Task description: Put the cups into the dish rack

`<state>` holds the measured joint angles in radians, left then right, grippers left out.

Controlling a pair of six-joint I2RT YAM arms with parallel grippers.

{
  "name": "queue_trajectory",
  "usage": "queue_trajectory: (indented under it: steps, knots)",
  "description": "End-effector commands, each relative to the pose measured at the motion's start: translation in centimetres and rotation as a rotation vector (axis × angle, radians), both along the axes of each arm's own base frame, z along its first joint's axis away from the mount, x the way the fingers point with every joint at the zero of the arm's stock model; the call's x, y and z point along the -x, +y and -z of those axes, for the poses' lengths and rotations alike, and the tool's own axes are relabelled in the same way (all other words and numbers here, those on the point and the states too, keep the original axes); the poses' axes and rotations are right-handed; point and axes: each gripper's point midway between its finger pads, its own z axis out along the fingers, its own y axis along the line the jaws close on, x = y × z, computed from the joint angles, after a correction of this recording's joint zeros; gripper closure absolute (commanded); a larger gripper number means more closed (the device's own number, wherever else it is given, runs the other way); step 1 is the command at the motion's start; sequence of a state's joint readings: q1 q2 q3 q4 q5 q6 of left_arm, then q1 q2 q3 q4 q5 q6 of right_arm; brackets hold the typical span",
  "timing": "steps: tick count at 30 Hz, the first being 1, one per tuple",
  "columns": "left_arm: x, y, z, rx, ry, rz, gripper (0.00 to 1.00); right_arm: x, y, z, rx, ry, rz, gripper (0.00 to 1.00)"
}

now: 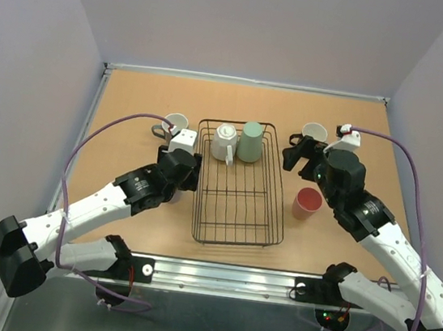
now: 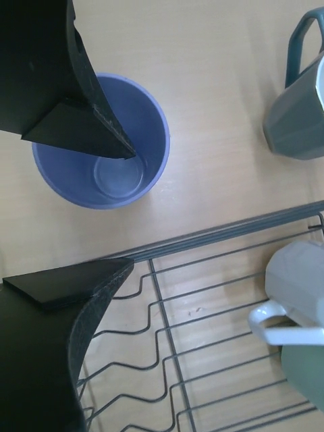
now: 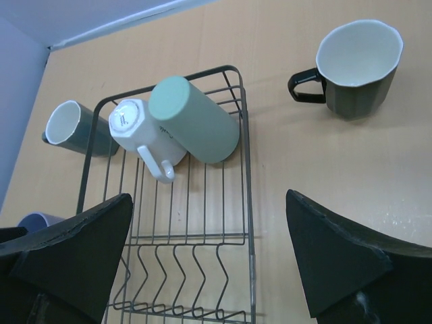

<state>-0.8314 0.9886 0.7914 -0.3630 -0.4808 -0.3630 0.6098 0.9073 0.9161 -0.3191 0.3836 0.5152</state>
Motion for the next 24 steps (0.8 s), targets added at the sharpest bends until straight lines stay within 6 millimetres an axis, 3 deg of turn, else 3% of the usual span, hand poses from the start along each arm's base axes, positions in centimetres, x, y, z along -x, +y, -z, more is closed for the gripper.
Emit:
queue_trajectory:
  steps: [1, 9, 16, 24]
  knots:
    - [-0.9, 0.5, 0.3, 0.002, 0.019, -0.036, 0.30, 1.0, -0.3, 0.2, -0.038, 0.000, -0.006, 0.00]
    - [-1.5, 0.8, 1.8, -0.015, 0.074, -0.040, 0.36, 1.5, -0.9, 0.7, -0.019, 0.006, -0.001, 0.00]
    - [-1.5, 0.2, 2.8, -0.017, 0.108, -0.019, 0.57, 1.8, -1.1, 1.5, -0.006, 0.016, -0.003, 0.00]
    - [-1.4, -0.3, 3.7, -0.023, 0.139, 0.003, 0.70, 2.4, -1.4, 2.4, 0.001, 0.032, -0.010, 0.00]
